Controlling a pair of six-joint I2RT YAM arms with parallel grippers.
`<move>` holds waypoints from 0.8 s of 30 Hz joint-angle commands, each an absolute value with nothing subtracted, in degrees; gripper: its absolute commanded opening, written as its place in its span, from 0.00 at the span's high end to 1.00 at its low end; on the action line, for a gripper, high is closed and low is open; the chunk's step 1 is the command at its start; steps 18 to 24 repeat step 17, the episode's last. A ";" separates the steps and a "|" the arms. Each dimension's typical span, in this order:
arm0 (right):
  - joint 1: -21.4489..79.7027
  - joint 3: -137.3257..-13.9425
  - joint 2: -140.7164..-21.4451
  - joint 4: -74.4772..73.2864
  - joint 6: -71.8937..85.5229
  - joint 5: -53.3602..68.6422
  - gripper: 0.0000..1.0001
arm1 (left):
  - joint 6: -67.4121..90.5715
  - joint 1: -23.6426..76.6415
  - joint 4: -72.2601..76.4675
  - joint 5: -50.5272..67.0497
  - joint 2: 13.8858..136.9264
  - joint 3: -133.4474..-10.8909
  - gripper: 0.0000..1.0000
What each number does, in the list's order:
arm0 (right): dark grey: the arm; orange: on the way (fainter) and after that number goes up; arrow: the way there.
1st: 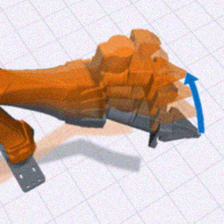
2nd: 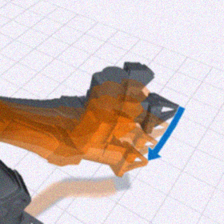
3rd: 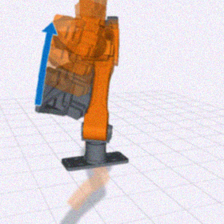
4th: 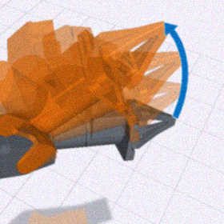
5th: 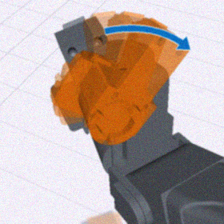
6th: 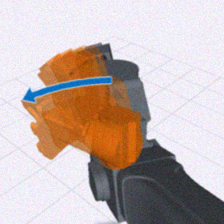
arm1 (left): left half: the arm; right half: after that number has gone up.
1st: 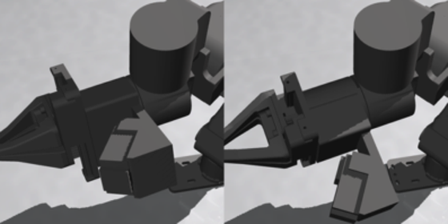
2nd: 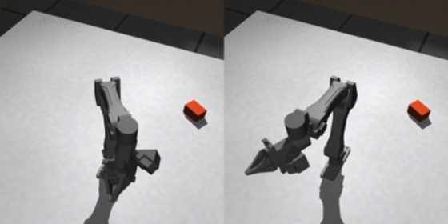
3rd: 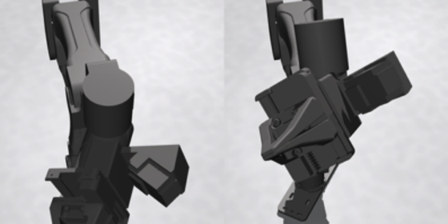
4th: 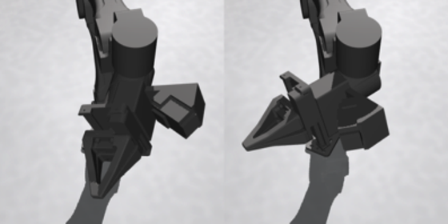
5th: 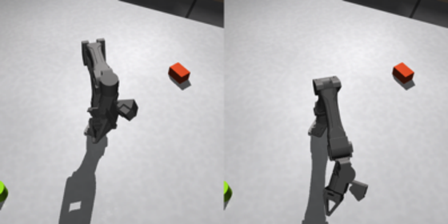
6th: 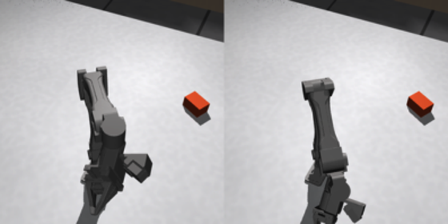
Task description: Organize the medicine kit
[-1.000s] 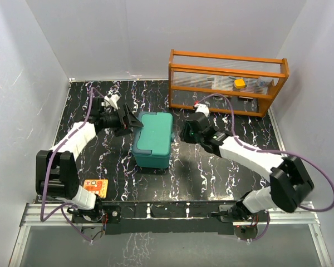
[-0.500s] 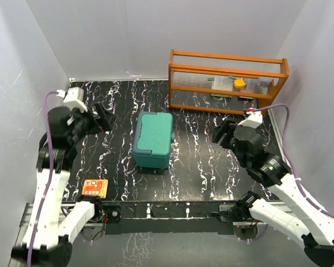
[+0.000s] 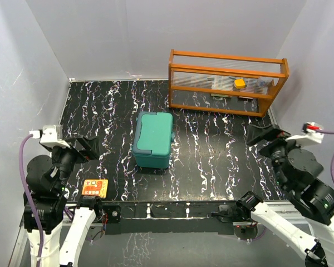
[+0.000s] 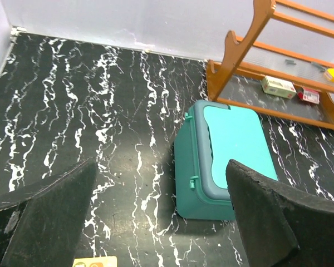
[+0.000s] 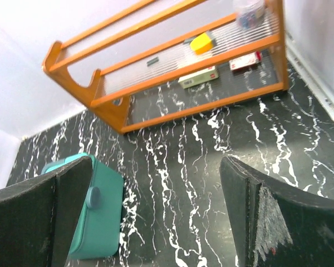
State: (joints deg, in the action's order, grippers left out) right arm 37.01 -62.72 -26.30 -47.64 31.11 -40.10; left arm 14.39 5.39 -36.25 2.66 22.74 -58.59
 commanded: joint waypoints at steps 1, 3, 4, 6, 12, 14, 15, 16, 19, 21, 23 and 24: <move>37.10 -65.80 -22.66 -50.31 30.32 -47.27 0.02 | 14.20 5.36 -36.61 -1.93 21.23 -58.55 0.01; 37.10 -65.96 -20.85 -49.94 29.83 -48.89 0.02 | 14.55 5.36 -36.64 -2.29 21.31 -59.07 0.01; 37.11 -65.69 -19.96 -49.69 29.64 -49.55 0.02 | 14.65 5.36 -36.59 -2.71 21.33 -59.18 0.01; 37.11 -64.77 -18.66 -49.79 29.69 -50.40 0.02 | 14.67 5.37 -36.41 -3.19 21.43 -59.33 0.01; 37.17 -62.18 -16.48 -51.49 31.24 -51.44 0.02 | 14.62 5.41 -35.93 -2.00 21.53 -58.64 0.01; 37.17 -61.69 -16.08 -51.50 31.36 -51.58 0.02 | 14.52 5.36 -35.78 -1.47 21.58 -58.45 0.01; 37.13 -61.50 -15.89 -51.50 31.38 -51.66 0.02 | 14.53 5.36 -35.77 -1.38 21.68 -58.35 0.01; 37.14 -61.38 -15.84 -51.50 31.44 -51.75 0.02 | 14.60 5.36 -35.87 -1.40 21.75 -58.38 0.01; 37.16 -61.27 -15.82 -51.50 31.46 -51.84 0.02 | 14.71 5.36 -35.87 -1.41 21.79 -58.36 0.01; 37.16 -61.27 -15.82 -51.50 31.46 -51.84 0.02 | 14.71 5.36 -35.87 -1.41 21.79 -58.36 0.01; 37.16 -61.27 -15.82 -51.50 31.46 -51.84 0.02 | 14.71 5.36 -35.87 -1.41 21.79 -58.36 0.01; 37.16 -61.27 -15.82 -51.50 31.46 -51.84 0.02 | 14.71 5.36 -35.87 -1.41 21.79 -58.36 0.01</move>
